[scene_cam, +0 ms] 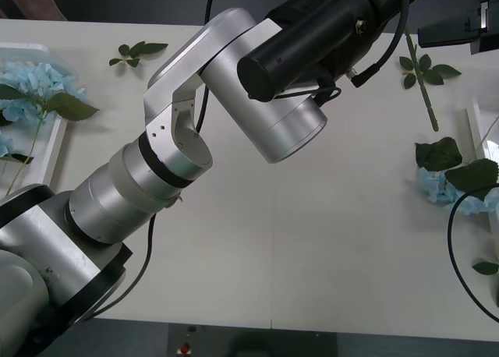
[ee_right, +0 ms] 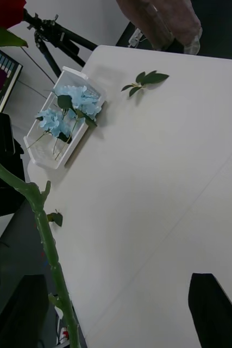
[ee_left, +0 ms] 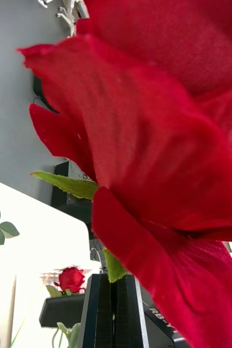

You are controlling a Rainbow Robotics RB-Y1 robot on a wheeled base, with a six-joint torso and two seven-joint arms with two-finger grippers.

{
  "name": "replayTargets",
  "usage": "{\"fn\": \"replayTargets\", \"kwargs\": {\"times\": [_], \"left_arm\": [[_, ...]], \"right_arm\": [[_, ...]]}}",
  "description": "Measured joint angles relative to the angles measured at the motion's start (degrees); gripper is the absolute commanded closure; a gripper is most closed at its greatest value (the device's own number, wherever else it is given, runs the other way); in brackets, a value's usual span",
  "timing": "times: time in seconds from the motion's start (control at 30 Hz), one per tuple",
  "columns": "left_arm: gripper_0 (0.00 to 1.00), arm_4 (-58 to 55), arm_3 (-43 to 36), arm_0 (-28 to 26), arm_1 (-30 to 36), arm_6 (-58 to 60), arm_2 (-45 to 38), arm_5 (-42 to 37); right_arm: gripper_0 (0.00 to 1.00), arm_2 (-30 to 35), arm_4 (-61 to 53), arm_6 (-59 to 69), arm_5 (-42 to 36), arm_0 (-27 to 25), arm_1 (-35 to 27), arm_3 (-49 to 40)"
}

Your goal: Put the red flowers into the right box and the blue flowers into the left box

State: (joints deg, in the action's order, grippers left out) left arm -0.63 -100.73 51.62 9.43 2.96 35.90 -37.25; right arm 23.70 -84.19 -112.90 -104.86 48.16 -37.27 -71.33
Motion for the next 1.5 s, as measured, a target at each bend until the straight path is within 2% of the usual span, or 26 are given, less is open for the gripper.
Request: {"fn": "replayTargets", "kwargs": {"times": [0.1, 0.2, 0.27, 0.43, 0.93, 1.03, 1.13, 1.2, 1.23, 1.27, 1.3, 1.5], "left_arm": [[1.00, 0.00, 0.00, 0.00, 0.00, 0.00, 0.00, 0.00], [1.00, 0.00, 0.00, 0.00, 0.00, 0.00, 0.00, 0.00], [1.00, 0.00, 0.00, 0.00, 0.00, 0.00, 0.00, 0.00], [1.00, 0.00, 0.00, 0.00, 0.00, 0.00, 0.00, 0.00], [1.00, 0.00, 0.00, 0.00, 0.00, 0.00, 0.00, 0.00], [1.00, 0.00, 0.00, 0.00, 0.00, 0.00, 0.00, 0.00], [1.00, 0.00, 0.00, 0.00, 0.00, 0.00, 0.00, 0.00], [1.00, 0.00, 0.00, 0.01, 0.00, 0.00, 0.00, 0.00], [1.00, 0.00, 0.00, 0.01, 0.00, 0.00, 0.00, 0.00], [1.00, 0.00, 0.00, 0.01, 0.00, 0.00, 0.00, 0.00], [1.00, 0.00, 0.00, 0.01, 0.00, 0.01, 0.00, 0.00], [1.00, 0.00, 0.01, 0.01, 0.00, 0.01, 0.00, 0.00]], "right_arm": [[0.81, 0.00, 0.00, 0.71, -0.01, 0.00, 0.00, 0.00], [0.93, 0.00, 0.00, 0.81, -0.15, 0.00, 0.00, 0.00], [0.97, 0.00, 0.00, 1.62, -0.64, 0.00, 0.01, 0.00], [1.00, 0.00, -0.20, 6.84, -1.07, 0.00, 0.59, 0.00], [1.00, -0.01, -1.26, 7.00, -1.12, 0.07, 2.09, 0.00], [0.88, -0.01, -1.26, 7.00, -1.50, 0.13, 2.09, 0.00], [0.60, 0.02, -1.24, 7.00, -1.86, 0.24, 2.05, 0.00], [0.24, 0.09, -1.17, 7.00, -1.99, 0.28, 1.95, 0.00], [0.16, 0.19, -0.97, 7.00, -2.54, 0.29, 1.79, 0.00], [0.03, 0.31, -0.63, 7.00, -3.34, 0.30, 1.49, 0.00], [0.00, 0.51, -0.34, 7.00, -4.35, 0.31, 1.05, 0.00], [0.00, 1.39, -0.31, 6.99, -5.33, 0.31, -3.23, 0.00]]}}
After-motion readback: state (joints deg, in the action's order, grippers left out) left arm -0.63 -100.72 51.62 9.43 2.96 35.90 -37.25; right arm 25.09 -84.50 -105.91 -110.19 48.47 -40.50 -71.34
